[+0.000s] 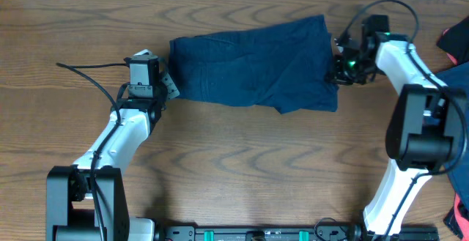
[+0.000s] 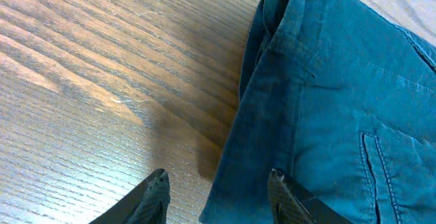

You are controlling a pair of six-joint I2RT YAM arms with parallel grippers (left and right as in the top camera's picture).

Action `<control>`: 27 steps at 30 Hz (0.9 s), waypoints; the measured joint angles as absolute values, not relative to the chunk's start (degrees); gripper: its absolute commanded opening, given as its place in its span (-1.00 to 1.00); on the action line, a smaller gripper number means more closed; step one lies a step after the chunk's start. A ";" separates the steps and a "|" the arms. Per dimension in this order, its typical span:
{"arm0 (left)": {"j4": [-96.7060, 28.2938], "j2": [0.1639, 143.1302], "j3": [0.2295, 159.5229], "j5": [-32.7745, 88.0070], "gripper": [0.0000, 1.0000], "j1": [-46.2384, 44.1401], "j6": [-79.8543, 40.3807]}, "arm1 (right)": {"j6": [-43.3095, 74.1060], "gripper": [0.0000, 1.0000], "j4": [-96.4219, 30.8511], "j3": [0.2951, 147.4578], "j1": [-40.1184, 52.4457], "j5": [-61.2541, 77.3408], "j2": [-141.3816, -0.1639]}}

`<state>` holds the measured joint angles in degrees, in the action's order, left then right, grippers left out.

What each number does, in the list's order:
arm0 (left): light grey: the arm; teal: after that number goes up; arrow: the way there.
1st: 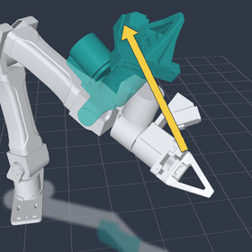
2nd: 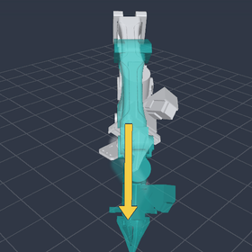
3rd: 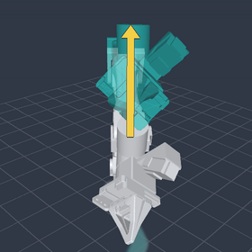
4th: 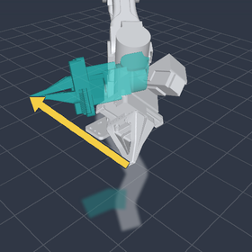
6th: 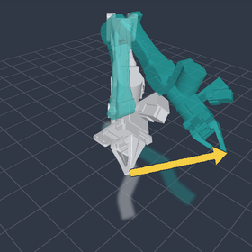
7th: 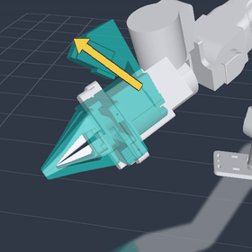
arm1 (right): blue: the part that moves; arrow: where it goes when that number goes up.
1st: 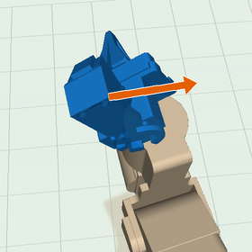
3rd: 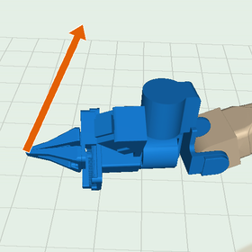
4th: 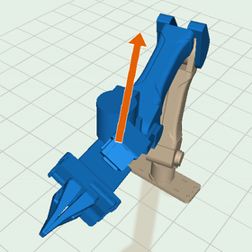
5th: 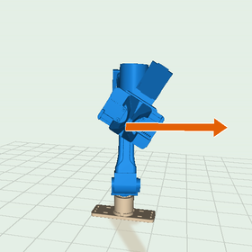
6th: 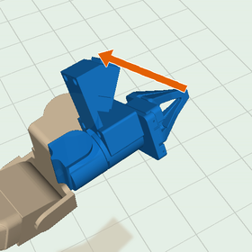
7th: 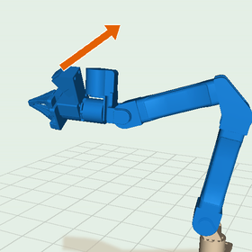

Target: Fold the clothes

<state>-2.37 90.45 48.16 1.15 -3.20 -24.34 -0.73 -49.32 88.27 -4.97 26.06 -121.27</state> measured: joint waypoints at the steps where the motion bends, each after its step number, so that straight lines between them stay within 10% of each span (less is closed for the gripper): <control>1: -2.37 90.45 48.16 1.15 -0.02 -3.20 -24.34 | -0.80 -0.97 -50.11 88.23 -5.67 26.59 -120.49; 14: -2.39 90.45 48.16 1.17 0.25 -3.22 -24.05 | 0.08 -0.97 -62.61 86.06 -10.15 24.69 -110.54; 27: -2.61 90.45 48.16 5.04 0.61 -3.20 -20.80 | 10.50 -0.38 -60.93 76.44 -10.94 13.72 -113.84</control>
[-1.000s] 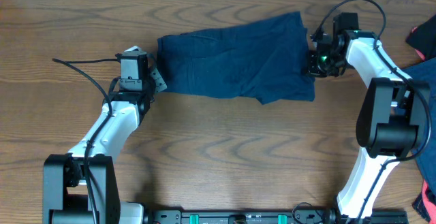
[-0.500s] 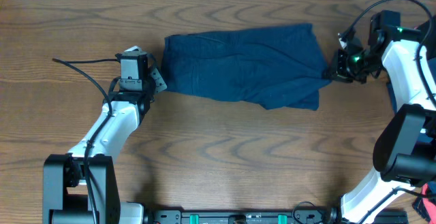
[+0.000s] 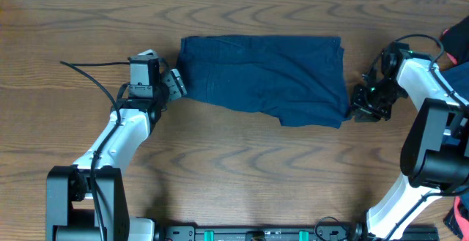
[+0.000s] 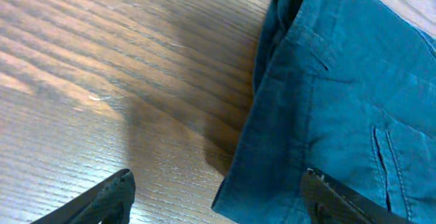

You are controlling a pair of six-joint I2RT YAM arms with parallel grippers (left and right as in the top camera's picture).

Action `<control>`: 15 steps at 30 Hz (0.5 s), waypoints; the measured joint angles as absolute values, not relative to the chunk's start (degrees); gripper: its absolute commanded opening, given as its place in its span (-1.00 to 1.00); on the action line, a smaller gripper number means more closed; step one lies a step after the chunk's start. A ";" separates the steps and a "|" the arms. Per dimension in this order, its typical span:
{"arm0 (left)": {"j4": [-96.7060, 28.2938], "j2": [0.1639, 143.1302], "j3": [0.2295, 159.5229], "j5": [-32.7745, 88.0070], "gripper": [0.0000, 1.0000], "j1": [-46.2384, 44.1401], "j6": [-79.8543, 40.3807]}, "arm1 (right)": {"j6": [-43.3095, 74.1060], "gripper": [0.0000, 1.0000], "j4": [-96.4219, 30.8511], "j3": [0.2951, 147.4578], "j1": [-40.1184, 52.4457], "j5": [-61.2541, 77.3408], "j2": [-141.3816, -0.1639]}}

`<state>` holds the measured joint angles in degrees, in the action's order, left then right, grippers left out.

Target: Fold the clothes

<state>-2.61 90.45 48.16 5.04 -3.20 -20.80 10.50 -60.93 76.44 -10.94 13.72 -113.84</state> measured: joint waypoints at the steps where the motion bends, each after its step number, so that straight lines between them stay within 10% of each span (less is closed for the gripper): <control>1: -2.39 90.45 48.16 5.48 0.61 -3.20 -20.58 | 10.52 -0.38 -60.97 76.71 -11.27 14.02 -113.84; 15: 2.81 96.09 48.16 14.04 0.38 -3.20 -14.79 | 5.02 0.05 -40.10 79.72 -12.19 22.85 -112.22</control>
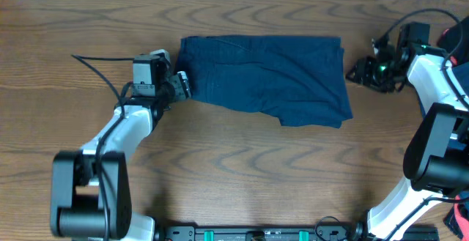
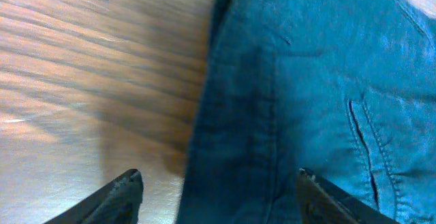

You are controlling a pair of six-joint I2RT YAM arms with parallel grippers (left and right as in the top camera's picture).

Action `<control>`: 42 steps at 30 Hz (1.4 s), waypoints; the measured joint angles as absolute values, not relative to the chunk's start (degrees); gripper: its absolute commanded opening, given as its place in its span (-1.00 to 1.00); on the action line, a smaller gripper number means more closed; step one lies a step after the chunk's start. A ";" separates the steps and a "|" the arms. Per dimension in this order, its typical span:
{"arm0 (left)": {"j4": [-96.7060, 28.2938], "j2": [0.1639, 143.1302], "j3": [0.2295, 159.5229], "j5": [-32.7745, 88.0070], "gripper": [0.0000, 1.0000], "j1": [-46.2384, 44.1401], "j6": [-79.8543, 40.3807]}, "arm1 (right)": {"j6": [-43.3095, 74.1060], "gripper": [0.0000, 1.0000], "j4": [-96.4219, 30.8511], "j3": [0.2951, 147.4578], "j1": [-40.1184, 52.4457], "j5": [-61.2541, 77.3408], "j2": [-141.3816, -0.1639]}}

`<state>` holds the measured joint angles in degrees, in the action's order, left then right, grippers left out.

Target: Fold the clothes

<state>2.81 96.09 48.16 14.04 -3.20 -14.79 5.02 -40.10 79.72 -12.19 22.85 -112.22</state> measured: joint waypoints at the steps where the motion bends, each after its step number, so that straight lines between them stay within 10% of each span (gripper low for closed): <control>1: 3.75 97.10 48.16 15.29 0.33 -3.20 -14.72 | 4.89 0.04 -37.56 79.72 -11.79 22.83 -112.25; 12: 6.76 99.81 48.16 22.55 -0.49 -3.20 -14.09 | 10.13 -0.27 -14.66 79.77 -7.46 23.75 -121.38; 16: 6.72 99.81 48.16 23.07 -0.63 -3.20 -13.93 | 12.80 -0.85 -11.40 79.77 -6.94 24.10 -123.98; 26: 3.11 99.63 48.16 24.34 -0.88 -2.00 -13.69 | 13.23 -0.98 -17.23 79.81 -8.88 25.08 -122.17; 34: -4.86 94.43 48.16 28.75 -0.87 2.04 -13.63 | 12.34 -0.98 -24.86 79.90 -12.64 30.26 -119.09; 38: -6.55 89.84 48.16 28.16 -0.05 2.98 -13.04 | 10.26 -0.07 -27.27 79.92 -12.95 29.45 -119.09; 42: -6.57 86.83 48.16 25.69 0.26 4.95 -13.04 | 7.94 -0.07 -29.47 80.05 -15.29 27.18 -119.09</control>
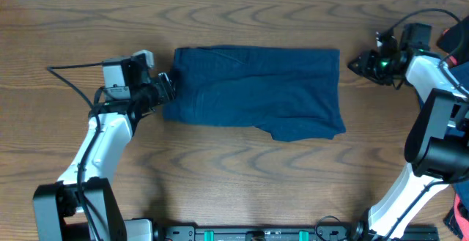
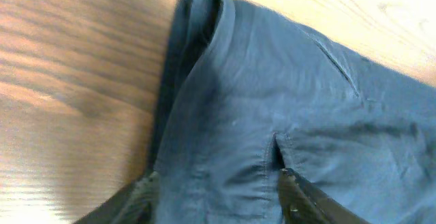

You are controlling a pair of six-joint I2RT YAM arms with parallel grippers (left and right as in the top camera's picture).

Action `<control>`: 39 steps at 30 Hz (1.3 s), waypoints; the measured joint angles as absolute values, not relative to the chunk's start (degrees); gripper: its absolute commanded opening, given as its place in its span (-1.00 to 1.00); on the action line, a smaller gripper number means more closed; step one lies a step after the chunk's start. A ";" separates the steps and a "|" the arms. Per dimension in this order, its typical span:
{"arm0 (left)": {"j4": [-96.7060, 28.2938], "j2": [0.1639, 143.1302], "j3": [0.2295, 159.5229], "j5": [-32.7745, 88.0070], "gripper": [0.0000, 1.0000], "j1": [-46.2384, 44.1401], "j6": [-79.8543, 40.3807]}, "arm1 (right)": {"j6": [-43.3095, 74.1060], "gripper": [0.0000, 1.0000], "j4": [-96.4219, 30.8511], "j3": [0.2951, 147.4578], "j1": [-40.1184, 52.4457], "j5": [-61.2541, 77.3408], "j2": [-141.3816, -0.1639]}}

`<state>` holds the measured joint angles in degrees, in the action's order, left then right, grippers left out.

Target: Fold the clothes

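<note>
A dark blue garment (image 1: 256,91), folded into a wide band, lies across the middle of the table; its seams and a pocket slit (image 2: 276,152) show in the left wrist view. My left gripper (image 1: 167,89) is at its left edge, and there the fingers (image 2: 146,186) stand on either side of bunched cloth, shut on it (image 2: 216,180). Off the garment's top right corner, a short gap away, my right gripper (image 1: 357,61) points left at it. It holds nothing that I can see, and the state of its jaws does not show.
More clothes lie at the right border: a dark and red piece (image 1: 456,36) at the top and a red one (image 1: 462,223) at the bottom. Bare wood (image 1: 234,168) lies in front of the garment. A cable (image 1: 69,71) trails left of my left arm.
My left gripper has closed in on the garment's left edge and sits further left, and the garment has shifted left with it. My right gripper is slightly higher, still apart from the cloth.
First the garment lay skewed with my right gripper at its right end and my left gripper open beside its left end. Then it lay stretched out straighter to the right. My right gripper then stood clear of it, and now my left holds the left edge.
</note>
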<state>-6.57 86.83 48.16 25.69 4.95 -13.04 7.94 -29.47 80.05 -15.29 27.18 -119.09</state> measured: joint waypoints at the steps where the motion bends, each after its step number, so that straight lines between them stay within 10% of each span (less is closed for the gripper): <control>1: -6.59 86.48 48.16 25.23 0.29 5.10 -13.08 | 7.53 -0.06 -30.22 80.07 -15.70 26.98 -119.09; 21: -5.17 91.42 48.16 22.81 0.34 4.78 -11.68 | 1.85 -0.14 -44.51 78.08 -6.00 25.80 -114.83; 28: -5.67 98.30 48.16 21.87 -0.28 4.78 -11.29 | 1.89 -0.98 -43.70 75.13 -3.25 19.62 -114.89; 32: -5.56 99.26 48.16 22.09 -0.78 4.67 -10.92 | 4.97 -0.98 -41.32 73.12 -3.31 11.70 -114.54; 39: -4.97 99.22 48.16 22.09 -0.88 4.56 -10.46 | 8.54 -0.88 -44.36 73.17 -6.72 5.61 -113.78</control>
